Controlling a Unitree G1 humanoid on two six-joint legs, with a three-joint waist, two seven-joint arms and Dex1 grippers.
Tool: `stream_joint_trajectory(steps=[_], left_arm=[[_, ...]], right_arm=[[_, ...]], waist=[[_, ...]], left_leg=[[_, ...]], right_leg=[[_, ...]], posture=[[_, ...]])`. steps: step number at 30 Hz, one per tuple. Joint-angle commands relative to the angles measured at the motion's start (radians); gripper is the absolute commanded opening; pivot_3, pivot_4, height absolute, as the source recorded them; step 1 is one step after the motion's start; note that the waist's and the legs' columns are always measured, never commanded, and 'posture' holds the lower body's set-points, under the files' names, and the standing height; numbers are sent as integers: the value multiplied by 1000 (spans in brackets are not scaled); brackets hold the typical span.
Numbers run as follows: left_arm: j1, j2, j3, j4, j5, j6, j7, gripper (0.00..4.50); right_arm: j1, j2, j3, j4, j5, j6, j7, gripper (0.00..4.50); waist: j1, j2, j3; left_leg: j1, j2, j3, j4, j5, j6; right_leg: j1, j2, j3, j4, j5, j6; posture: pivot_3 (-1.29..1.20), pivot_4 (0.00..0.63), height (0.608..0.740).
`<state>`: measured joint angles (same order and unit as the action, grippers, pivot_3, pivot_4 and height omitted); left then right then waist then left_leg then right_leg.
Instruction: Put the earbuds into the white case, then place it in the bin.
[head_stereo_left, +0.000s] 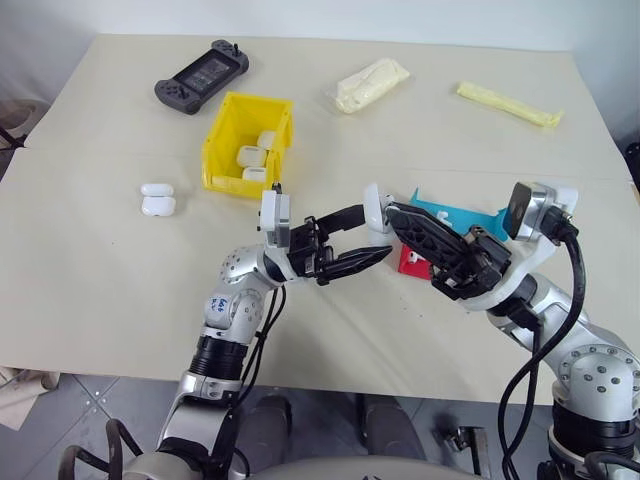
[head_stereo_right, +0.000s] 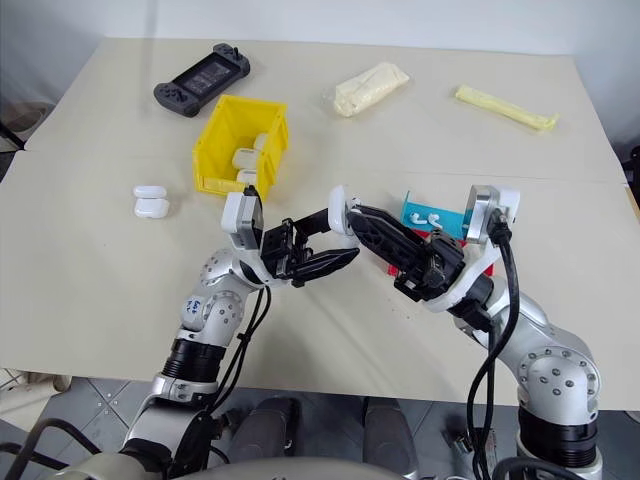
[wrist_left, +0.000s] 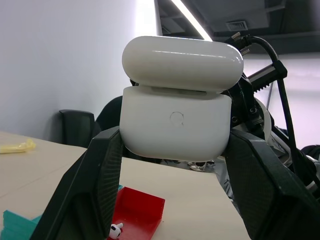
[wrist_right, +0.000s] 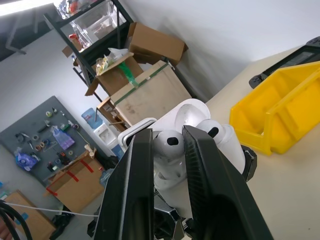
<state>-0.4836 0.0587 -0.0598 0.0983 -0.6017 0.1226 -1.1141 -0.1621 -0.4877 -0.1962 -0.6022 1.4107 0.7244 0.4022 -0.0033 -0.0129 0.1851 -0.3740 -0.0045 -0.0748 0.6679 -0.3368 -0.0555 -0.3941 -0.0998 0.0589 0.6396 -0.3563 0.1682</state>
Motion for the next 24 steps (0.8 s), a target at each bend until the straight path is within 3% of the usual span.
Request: stream_joint_trajectory(steps=[1,4,10,12,15,22,24], left_arm=[[-16,-21,-8,-34,-27,-15,-18,2709],[-15,-21,-3,-28,-23,-16,-24,2709],[3,39,26,-20,-15,-17,-58,2709],[12,107,35,-15,9,-34,-102,2709],[8,181,28,12,63,-87,-136,2709],[-52,272,-48,100,275,-249,-127,2709],[-66,274,-72,107,310,-248,-110,2709]], right_arm=[[8,-33,21,-24,-46,4,18,2108],[21,-69,-24,-16,-49,-7,46,3034],[125,-226,-186,39,-66,0,161,3034],[200,-307,-236,80,-168,-14,264,3034],[262,-374,-263,134,-282,-55,377,2481],[150,-400,-179,147,-434,-118,476,155],[104,-394,-136,129,-451,-112,480,30]], waist=[[1,0,0],[2,0,0],[8,-1,0],[6,-1,0],[1,-1,0],[3,-1,0],[4,-1,0]], left_leg=[[0,0,0,0,0,0],[0,0,0,0,0,0],[0,0,0,0,0,1],[0,0,0,-1,-1,1],[2,0,1,-2,-1,1],[3,0,2,-1,-1,1],[2,1,1,-1,0,1]], right_leg=[[0,0,0,0,0,0],[0,0,0,-1,0,0],[2,0,0,-3,0,0],[2,1,0,-3,0,0],[2,2,1,-3,0,0],[2,2,1,-2,0,0],[2,2,1,-2,0,0]], posture=[[0,150,740],[0,150,740],[0,150,740],[0,150,740],[0,150,740],[0,150,740],[0,150,740]])
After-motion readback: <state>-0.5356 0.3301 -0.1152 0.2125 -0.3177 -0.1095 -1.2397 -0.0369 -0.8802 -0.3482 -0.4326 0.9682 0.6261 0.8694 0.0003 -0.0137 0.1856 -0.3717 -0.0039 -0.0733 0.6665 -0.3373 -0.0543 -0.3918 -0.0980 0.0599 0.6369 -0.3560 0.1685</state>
